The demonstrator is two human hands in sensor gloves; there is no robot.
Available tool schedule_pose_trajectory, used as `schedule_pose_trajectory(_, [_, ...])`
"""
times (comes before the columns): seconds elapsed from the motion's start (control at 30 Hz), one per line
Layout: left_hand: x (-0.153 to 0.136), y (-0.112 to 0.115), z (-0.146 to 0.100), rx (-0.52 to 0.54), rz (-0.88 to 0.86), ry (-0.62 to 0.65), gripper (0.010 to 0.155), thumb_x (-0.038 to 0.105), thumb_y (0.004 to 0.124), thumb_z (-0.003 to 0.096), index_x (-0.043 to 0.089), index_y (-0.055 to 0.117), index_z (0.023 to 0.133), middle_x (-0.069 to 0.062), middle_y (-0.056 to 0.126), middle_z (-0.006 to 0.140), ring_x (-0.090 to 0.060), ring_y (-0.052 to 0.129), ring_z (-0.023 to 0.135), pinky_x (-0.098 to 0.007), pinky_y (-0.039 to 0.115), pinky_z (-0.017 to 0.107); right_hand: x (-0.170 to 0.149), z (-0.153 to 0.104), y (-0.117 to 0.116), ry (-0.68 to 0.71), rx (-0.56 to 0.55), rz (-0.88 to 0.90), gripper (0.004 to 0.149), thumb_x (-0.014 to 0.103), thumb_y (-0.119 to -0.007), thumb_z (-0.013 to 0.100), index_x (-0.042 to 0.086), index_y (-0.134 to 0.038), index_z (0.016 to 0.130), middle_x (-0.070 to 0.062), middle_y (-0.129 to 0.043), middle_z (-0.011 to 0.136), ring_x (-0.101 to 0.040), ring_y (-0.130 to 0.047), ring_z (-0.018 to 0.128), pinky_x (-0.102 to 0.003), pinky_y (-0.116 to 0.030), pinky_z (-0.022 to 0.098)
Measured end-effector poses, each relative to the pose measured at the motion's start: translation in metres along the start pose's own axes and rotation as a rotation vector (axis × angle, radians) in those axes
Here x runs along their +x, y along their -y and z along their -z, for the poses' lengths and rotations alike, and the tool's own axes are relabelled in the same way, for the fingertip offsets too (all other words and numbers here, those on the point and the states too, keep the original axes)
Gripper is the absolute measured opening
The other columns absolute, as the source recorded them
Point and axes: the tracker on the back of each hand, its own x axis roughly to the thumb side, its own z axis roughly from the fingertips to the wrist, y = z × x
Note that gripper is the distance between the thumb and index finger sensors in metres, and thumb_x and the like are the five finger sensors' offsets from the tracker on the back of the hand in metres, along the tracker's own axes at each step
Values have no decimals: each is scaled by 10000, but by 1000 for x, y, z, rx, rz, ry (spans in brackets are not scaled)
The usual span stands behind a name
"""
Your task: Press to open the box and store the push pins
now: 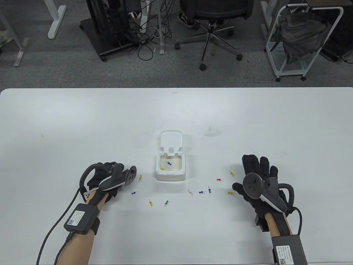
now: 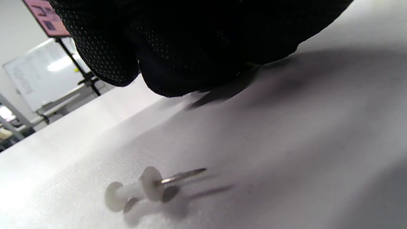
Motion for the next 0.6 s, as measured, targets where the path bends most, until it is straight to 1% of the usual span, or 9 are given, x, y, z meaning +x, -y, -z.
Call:
schedule_pose_trajectory(0.13, [1,-6,2,9,-25,5,417,434,745,481,309,810,874,102,956,807,-121,1020,594,-468,841,687,0,0,0,0,8,4,907,623,-631,407,240,-143,1068,-88,-281,1247,-475,-313,1121,-692,-335,766])
schedule_pose_trajectory(0.2, [1,-12,2,22,-26,10,422,435,745,480,309,806,878,100,952,814,-122,1023,593,-468,839,689,0,0,0,-2,8,-4,908,623,-630,407,238,-141,1068,-91,-282,1246,-477,-314,1119,-692,-338,765])
schedule_pose_trajectory(0.47, [7,-53,4,105,-64,46,435,436,746,481,301,796,892,88,939,832,-131,1021,603,-476,831,695,-1,0,0,-11,12,4,909,624,-630,406,239,-142,1069,-90,-278,1246,-476,-312,1120,-693,-336,765])
schedule_pose_trajectory(0.6, [20,-76,9,130,-96,80,438,436,746,483,299,792,896,86,935,837,-134,1019,608,-478,827,698,-1,0,1,-10,9,7,908,623,-630,407,239,-144,1069,-91,-276,1246,-477,-308,1119,-693,-335,765])
